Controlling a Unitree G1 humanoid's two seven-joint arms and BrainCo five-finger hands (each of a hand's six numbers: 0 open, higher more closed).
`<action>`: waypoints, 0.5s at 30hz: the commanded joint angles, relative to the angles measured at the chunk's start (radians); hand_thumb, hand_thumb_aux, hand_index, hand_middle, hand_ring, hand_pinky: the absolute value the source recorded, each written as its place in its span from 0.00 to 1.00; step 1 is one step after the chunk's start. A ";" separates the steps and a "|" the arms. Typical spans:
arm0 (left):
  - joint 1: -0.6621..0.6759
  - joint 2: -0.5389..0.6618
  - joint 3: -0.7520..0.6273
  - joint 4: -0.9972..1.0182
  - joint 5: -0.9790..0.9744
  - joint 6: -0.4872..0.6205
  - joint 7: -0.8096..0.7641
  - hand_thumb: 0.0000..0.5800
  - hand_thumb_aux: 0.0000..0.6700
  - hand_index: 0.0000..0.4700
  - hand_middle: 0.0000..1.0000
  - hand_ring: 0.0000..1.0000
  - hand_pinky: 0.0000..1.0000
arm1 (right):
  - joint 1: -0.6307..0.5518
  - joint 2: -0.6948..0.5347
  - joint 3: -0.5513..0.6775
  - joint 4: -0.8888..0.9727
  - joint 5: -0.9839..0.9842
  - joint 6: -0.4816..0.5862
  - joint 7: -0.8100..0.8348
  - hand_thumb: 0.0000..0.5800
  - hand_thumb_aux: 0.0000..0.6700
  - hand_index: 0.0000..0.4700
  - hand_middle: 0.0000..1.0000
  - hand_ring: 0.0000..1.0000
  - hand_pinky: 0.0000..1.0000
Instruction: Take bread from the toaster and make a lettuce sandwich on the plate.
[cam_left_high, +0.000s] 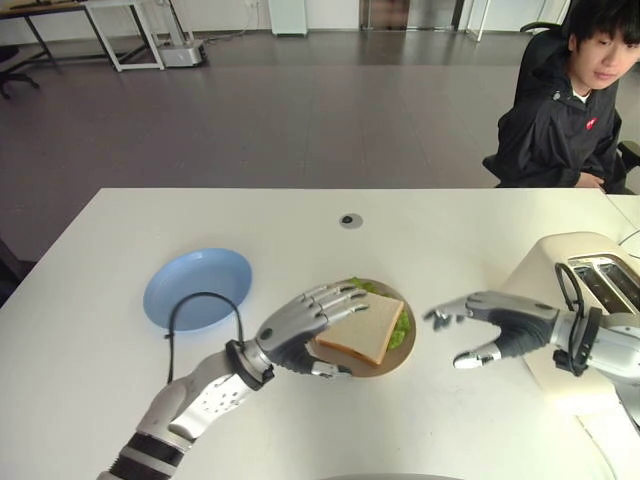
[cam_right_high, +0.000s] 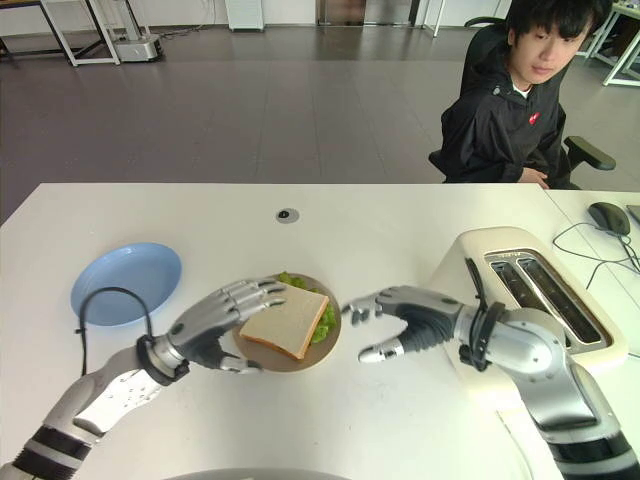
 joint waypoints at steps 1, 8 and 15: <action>0.155 0.174 0.135 -0.065 -0.222 -0.034 -0.138 0.36 0.20 0.20 1.00 1.00 1.00 | 0.069 -0.031 0.096 -0.028 -0.021 -0.017 0.071 1.00 1.00 1.00 0.95 0.95 0.95; 0.219 0.221 0.054 0.034 0.064 -0.020 -0.308 1.00 1.00 1.00 1.00 1.00 1.00 | -0.015 0.111 0.360 0.176 -0.295 -0.016 0.019 1.00 1.00 1.00 0.97 0.97 0.97; -0.086 0.009 -0.146 0.274 0.539 0.116 -0.097 1.00 1.00 1.00 1.00 1.00 1.00 | -0.156 0.258 0.432 0.540 -0.368 -0.028 -0.151 1.00 1.00 1.00 0.97 0.97 0.97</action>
